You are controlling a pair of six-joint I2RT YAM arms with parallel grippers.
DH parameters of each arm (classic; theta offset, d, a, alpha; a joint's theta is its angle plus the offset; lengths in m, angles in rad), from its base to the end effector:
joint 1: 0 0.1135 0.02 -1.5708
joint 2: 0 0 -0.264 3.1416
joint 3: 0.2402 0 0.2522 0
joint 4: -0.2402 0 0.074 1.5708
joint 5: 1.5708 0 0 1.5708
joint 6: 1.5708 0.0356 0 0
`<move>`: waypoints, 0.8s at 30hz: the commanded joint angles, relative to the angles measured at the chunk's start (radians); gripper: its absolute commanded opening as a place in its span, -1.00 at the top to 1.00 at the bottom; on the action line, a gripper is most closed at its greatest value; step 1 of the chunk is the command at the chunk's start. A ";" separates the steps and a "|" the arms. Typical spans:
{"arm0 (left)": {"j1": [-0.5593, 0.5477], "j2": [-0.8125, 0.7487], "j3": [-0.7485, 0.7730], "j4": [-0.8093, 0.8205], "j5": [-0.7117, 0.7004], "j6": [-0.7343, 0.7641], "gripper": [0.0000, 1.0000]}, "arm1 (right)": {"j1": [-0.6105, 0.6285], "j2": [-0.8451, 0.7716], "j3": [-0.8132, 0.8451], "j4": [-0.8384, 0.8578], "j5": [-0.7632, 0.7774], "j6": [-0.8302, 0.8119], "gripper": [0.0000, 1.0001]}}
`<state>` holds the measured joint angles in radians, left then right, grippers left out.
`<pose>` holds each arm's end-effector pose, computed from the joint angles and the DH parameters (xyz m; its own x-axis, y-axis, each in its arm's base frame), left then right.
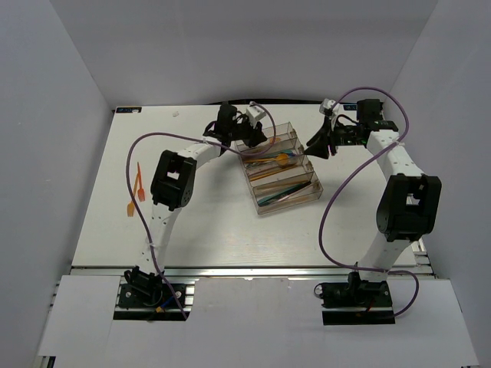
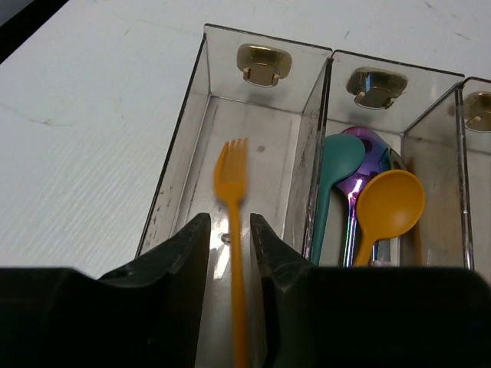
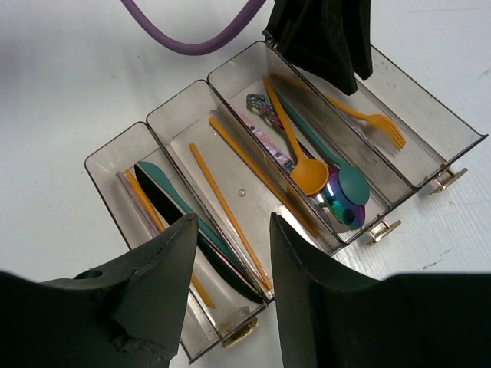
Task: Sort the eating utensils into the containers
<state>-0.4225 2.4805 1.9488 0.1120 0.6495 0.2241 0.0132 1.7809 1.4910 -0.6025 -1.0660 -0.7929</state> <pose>0.5050 -0.2507 0.1614 -0.1778 0.2740 -0.9451 0.8921 0.4503 -0.0373 0.3837 0.0362 0.2881 -0.1505 -0.3466 -0.9259 -0.9445 0.3270 0.0312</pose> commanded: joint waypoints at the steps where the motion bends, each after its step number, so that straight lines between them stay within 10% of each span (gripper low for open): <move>1: -0.004 -0.137 0.008 0.015 -0.028 -0.022 0.21 | -0.002 -0.043 0.003 0.015 -0.034 0.004 0.03; 11: 0.052 -0.314 0.037 -0.172 -0.200 -0.216 -0.12 | -0.001 -0.074 -0.018 0.000 -0.017 0.003 0.02; 18: 0.316 -0.759 -0.583 -0.336 -0.246 -0.517 -0.49 | -0.001 -0.095 -0.061 -0.008 0.031 0.000 0.02; 24: 0.554 -1.032 -0.910 -0.506 -0.488 -0.525 -0.30 | 0.008 -0.094 -0.086 0.012 0.029 0.017 0.02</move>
<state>0.1093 1.5082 1.1057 -0.2485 0.2829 -0.2695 0.0147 1.7222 1.4097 -0.6025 -1.0252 -0.7902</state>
